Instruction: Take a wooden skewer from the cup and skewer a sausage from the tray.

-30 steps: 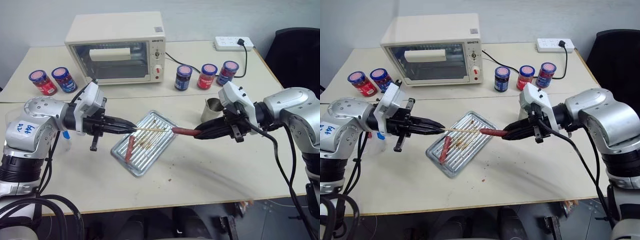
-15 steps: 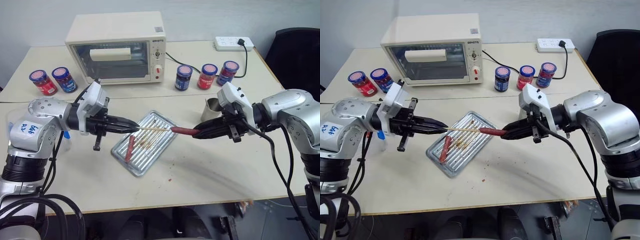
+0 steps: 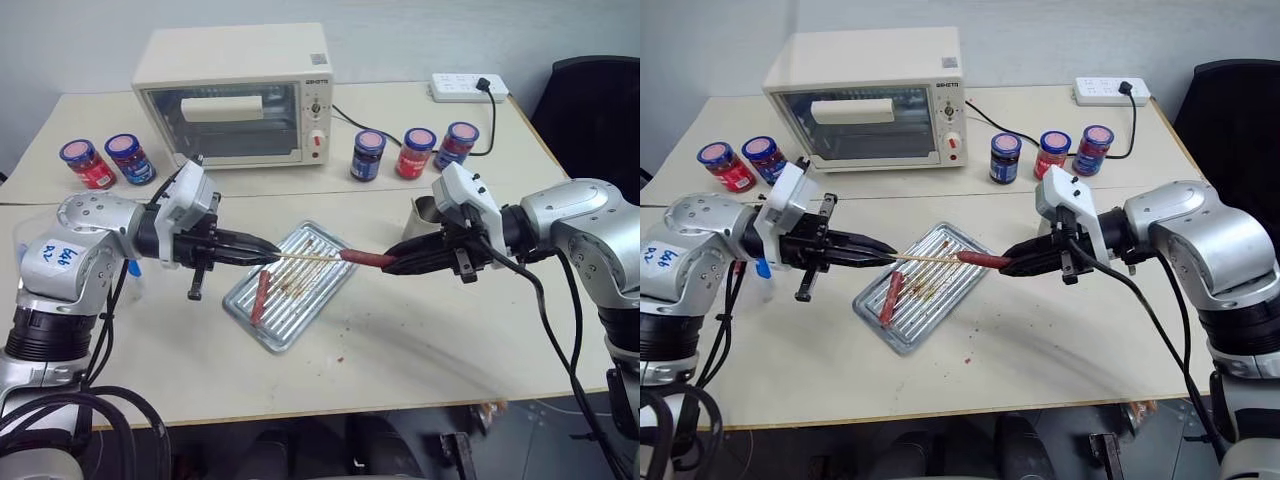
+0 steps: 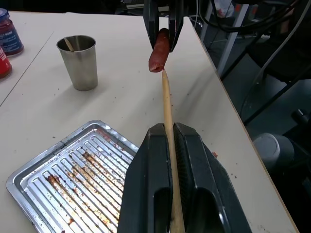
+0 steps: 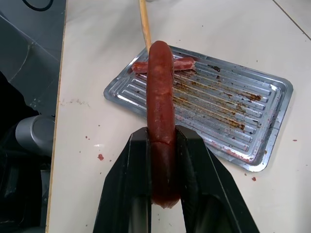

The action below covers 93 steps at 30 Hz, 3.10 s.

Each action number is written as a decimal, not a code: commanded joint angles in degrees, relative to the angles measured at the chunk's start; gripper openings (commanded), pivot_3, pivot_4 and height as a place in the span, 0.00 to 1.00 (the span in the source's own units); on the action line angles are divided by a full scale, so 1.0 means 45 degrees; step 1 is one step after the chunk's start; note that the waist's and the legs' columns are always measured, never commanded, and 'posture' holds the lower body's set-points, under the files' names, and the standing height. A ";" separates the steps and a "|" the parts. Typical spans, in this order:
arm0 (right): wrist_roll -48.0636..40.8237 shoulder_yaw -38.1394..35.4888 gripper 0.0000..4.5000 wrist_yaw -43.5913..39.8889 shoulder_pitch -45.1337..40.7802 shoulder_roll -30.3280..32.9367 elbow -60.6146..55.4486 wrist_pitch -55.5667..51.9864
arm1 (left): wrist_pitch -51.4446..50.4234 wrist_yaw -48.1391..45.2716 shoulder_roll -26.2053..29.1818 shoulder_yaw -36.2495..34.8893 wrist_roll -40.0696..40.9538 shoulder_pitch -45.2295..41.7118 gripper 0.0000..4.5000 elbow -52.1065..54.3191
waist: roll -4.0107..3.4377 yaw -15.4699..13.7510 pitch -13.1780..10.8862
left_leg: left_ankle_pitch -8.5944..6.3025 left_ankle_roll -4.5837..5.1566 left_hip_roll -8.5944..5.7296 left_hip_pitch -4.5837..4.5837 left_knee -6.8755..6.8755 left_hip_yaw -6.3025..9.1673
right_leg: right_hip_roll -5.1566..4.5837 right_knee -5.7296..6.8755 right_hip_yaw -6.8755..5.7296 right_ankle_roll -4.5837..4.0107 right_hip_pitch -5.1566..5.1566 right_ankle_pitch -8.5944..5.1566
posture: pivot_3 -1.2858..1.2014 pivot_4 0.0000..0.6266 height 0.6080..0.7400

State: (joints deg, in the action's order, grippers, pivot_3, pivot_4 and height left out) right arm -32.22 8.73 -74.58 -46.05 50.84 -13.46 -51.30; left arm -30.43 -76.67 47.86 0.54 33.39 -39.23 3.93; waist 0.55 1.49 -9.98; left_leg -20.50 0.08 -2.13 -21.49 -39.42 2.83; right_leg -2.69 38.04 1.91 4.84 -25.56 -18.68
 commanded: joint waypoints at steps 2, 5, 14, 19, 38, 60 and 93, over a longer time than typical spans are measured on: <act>-0.0128 -0.0113 0.08 -0.0117 0.0162 0.0124 -0.0357 0.0231 | 0.0232 -0.0135 0.0190 -0.0244 -0.0132 -0.0369 0.00 0.0035 | 0.0000 0.0000 0.0000 | 0.0000 0.0000 0.0000 0.0000 -0.0001 0.0000 | 0.0000 0.0000 0.0000 0.0000 0.0000 0.0000 | 0.52 0.24 1.00; -0.0100 -0.0158 0.08 -0.0124 0.0244 0.0166 -0.0322 0.0266 | 0.0256 -0.0153 0.0234 -0.0279 -0.0183 -0.0404 0.00 -0.0029 | 0.0000 0.0000 0.0000 | 0.0000 0.0000 0.0000 0.0000 -0.0005 0.0000 | 0.0000 0.0000 0.0000 0.0000 0.0000 0.0000 | 0.52 0.24 1.00; -0.0270 -0.0424 0.08 -0.0001 0.0146 0.0162 -0.0178 0.0028 | 0.0286 -0.0211 0.0275 -0.0324 -0.0281 -0.0224 0.00 -0.0049 | 0.0000 -0.0001 0.0000 | 0.0000 0.0000 0.0000 -0.0001 -0.0011 0.0000 | 0.0000 0.0001 0.0000 0.0000 0.0000 0.0000 | 0.52 0.24 1.00; -0.0305 -0.0446 0.08 0.0084 0.0057 0.0199 -0.0034 -0.0037 | 0.0278 -0.0245 0.0288 -0.0349 -0.0298 -0.0208 0.00 -0.0109 | 0.0000 -0.0002 0.0000 | 0.0000 0.0000 0.0000 -0.0001 -0.0013 0.0000 | 0.0000 0.0001 0.0000 0.0000 0.0000 0.0000 | 0.52 0.24 1.00; -0.0595 -0.0603 0.08 0.0273 -0.0282 0.0056 0.0148 -0.0457 | 0.0400 -0.0162 0.0223 -0.0364 -0.0391 -0.0092 0.00 -0.0189 | 0.0000 -0.0001 0.0000 | 0.0000 0.0001 0.0000 -0.0002 -0.0017 0.0000 | 0.0000 0.0002 0.0000 0.0000 0.0000 0.0000 | 0.52 0.24 1.00; -0.0972 -0.0391 0.08 0.0521 -0.0118 0.0003 -0.0180 -0.0464 | 0.0370 -0.0140 -0.0060 -0.0213 -0.0419 -0.0505 0.00 -0.0240 | 0.0000 -0.0005 0.0000 | -0.0001 0.0002 0.0000 -0.0005 -0.0025 0.0001 | 0.0000 0.0002 0.0000 0.0000 0.0000 0.0000 | 0.52 0.24 1.00; -0.0798 0.0293 0.08 0.0343 -0.0592 -0.0515 -0.0520 0.0031 | 0.0452 -0.0590 -0.0482 0.0304 -0.0586 -0.0965 0.00 -0.0376 | 0.0000 -0.0005 0.0000 | -0.0002 0.0002 0.0000 -0.0008 -0.0035 0.0002 | 0.0000 0.0004 -0.0002 0.0000 0.0000 0.0000 | 0.52 0.24 1.00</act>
State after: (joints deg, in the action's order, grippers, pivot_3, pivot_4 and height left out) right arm -35.55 9.31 -71.89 -46.81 49.12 -13.17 -53.35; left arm -29.33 -78.64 46.14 1.19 30.73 -42.23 1.34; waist 0.55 1.47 -9.98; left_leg -20.51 0.09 -2.13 -21.53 -39.58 2.84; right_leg -2.69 38.06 1.90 4.84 -25.56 -18.68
